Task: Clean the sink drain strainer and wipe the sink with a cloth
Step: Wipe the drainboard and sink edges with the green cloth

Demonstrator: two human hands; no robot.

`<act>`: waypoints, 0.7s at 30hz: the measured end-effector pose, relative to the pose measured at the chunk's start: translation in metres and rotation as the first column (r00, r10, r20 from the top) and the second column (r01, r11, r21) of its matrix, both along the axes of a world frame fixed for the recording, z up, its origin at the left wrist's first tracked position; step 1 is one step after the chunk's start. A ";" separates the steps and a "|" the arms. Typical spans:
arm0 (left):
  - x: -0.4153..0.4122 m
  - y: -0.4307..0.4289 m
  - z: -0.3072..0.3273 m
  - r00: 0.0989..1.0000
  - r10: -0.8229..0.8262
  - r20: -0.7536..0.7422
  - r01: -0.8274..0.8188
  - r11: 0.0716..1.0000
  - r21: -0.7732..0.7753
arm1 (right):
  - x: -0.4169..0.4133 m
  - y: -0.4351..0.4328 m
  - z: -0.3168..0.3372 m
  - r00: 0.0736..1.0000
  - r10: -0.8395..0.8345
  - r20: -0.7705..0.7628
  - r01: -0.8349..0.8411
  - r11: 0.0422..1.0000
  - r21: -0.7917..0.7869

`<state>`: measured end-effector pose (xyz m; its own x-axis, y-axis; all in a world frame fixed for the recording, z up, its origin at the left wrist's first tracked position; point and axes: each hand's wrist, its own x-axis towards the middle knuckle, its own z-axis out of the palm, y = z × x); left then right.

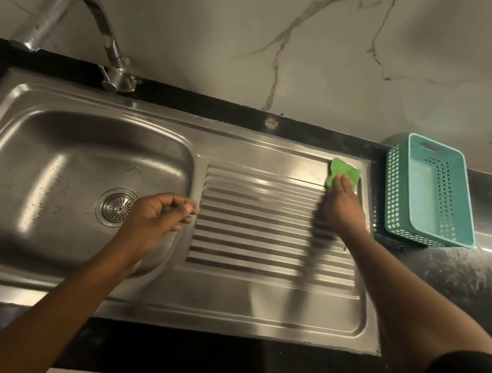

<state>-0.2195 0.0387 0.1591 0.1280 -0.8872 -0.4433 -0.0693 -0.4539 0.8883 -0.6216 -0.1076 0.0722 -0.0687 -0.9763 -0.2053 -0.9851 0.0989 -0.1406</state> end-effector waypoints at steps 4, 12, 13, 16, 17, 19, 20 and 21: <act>-0.002 -0.001 0.003 1.000 -0.021 0.003 0.021 1.000 -0.010 | 0.036 -0.001 -0.005 0.978 -0.210 -0.006 0.209 0.975 -0.072; -0.007 -0.001 0.007 1.000 0.000 -0.004 0.000 1.000 -0.027 | 0.228 0.027 0.004 0.949 0.261 0.177 -0.244 0.964 -0.110; -0.008 0.000 0.008 1.000 0.001 -0.002 -0.001 1.000 -0.031 | 0.232 0.025 0.007 0.926 0.332 0.181 -0.318 0.943 -0.103; -0.008 0.001 0.008 1.000 0.009 0.002 -0.009 0.999 -0.031 | 0.194 0.008 0.012 0.839 0.532 0.114 -0.529 0.847 -0.054; -0.008 0.001 0.007 1.000 0.017 -0.001 -0.017 1.000 -0.024 | 0.173 0.004 0.014 0.819 0.567 0.092 -0.566 0.823 -0.036; -0.008 0.002 0.005 0.999 0.032 -0.006 -0.032 0.999 -0.012 | 0.127 0.003 0.016 0.845 0.531 0.062 -0.530 0.847 -0.029; -0.008 0.002 0.003 0.999 0.033 -0.008 -0.033 0.999 -0.006 | 0.103 0.005 0.016 0.882 0.468 0.045 -0.466 0.883 -0.053; -0.008 0.002 0.002 0.999 0.033 -0.010 -0.033 0.999 -0.003 | 0.079 0.008 0.018 0.925 0.380 0.025 -0.376 0.922 -0.091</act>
<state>-0.2276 0.0403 0.1611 0.1531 -0.8839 -0.4419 -0.0454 -0.4530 0.8903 -0.5430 -0.0995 0.0897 0.3154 -0.9417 -0.1170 -0.9401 -0.2933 -0.1738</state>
